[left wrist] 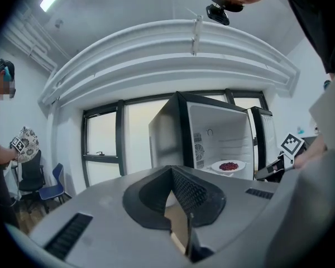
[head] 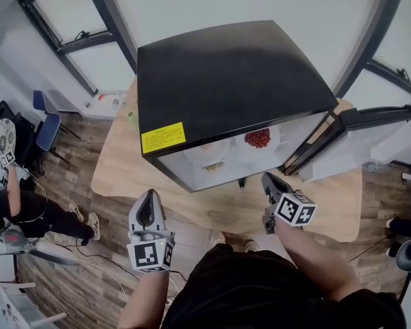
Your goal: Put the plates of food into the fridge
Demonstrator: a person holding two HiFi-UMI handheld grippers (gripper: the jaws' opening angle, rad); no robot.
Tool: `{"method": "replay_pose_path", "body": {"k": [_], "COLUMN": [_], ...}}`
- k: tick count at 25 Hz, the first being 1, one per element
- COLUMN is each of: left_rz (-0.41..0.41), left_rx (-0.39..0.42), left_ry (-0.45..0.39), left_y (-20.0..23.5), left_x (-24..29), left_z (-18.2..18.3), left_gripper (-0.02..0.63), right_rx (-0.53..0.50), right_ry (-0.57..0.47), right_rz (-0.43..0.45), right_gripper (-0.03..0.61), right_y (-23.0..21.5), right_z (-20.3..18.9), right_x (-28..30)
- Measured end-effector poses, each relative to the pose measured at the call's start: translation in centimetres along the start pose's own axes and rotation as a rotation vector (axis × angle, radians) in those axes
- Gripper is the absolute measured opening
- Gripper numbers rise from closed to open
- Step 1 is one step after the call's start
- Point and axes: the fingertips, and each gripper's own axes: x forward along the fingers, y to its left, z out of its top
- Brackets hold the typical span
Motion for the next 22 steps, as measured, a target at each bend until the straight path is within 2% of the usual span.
{"method": "replay_pose_path", "body": {"k": [6, 8, 14, 18, 22], "left_rz": [-0.04, -0.054, -0.062, -0.06, -0.084], "left_rx": [-0.007, -0.012, 0.003, 0.004, 0.015], "left_ry": [0.027, 0.035, 0.023, 0.058, 0.056], "left_y": [-4.5, -5.8, -7.4, -7.9, -8.8], "left_x": [-1.1, -1.3, -1.8, -1.9, -1.6], "left_z": [-0.7, -1.0, -0.4, -1.5, -1.3], "left_gripper": [0.005, 0.005, 0.003, 0.003, 0.005], "right_rx": [-0.238, -0.29, -0.331, -0.354, -0.373], "right_ry": [-0.066, -0.086, -0.092, -0.086, -0.098], "right_rz": [0.06, 0.067, 0.107, 0.082, 0.072], "right_gripper": [0.034, 0.03, 0.022, 0.021, 0.021], "right_y": [0.6, 0.9, 1.4, 0.3, 0.0], "right_z": [3.8, 4.8, 5.8, 6.0, 6.5], "right_x": [-5.4, -6.7, -9.4, -10.3, -10.3]}}
